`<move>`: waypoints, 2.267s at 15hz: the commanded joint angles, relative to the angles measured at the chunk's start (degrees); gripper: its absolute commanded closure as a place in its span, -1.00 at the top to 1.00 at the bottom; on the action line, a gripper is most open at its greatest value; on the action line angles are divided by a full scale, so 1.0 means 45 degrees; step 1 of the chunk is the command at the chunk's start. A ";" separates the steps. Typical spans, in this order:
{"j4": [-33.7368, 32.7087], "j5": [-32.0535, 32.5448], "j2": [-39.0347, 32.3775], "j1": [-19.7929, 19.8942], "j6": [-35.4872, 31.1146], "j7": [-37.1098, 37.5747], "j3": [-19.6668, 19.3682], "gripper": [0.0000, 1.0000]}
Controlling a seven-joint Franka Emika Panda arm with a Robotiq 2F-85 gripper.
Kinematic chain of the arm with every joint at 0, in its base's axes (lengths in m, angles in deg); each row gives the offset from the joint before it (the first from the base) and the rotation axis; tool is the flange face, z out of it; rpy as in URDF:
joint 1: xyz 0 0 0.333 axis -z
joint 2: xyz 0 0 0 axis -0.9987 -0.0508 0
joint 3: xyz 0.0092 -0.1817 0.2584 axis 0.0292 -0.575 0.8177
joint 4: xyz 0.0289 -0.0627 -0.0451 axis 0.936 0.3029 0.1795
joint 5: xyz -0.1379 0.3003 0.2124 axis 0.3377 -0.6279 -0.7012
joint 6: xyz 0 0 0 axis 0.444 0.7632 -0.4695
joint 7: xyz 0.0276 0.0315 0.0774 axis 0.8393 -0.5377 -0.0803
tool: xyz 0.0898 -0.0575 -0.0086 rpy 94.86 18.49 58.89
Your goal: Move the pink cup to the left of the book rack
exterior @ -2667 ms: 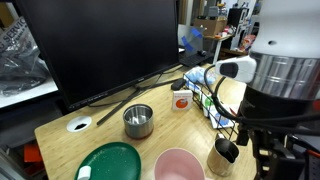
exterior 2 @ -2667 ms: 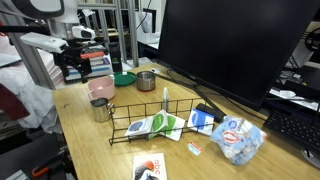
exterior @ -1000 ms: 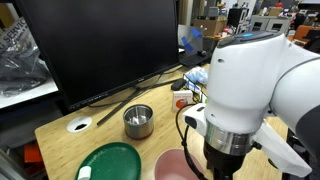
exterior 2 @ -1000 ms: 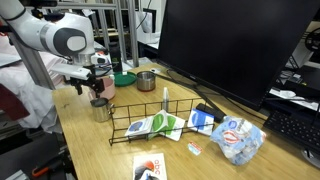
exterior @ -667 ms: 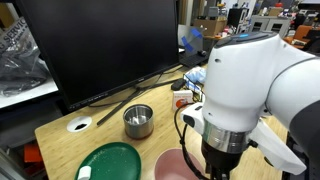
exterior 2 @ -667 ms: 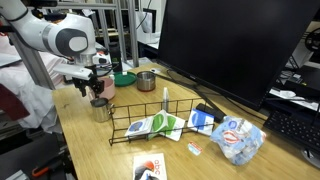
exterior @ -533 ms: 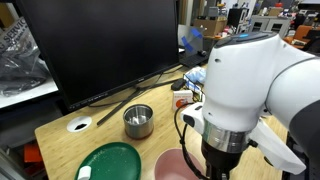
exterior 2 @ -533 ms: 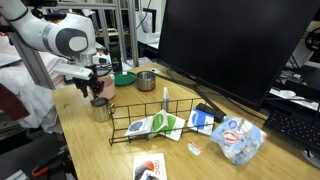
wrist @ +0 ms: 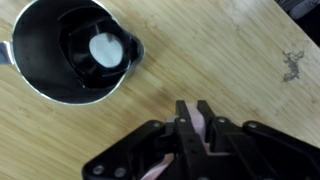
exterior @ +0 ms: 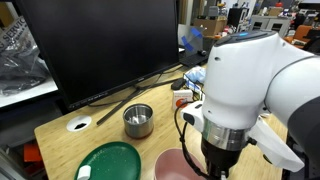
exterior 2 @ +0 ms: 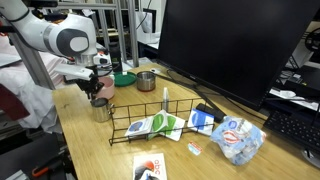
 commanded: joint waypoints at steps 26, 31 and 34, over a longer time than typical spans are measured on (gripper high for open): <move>0.0318 -0.0030 0.3606 0.1752 0.1586 0.6880 -0.1436 -0.92; 0.0318 0.0138 0.3381 0.1899 0.0965 0.7938 -0.1584 -0.69; 0.0321 0.0147 0.3264 0.1897 0.0655 0.8296 -0.1594 -0.69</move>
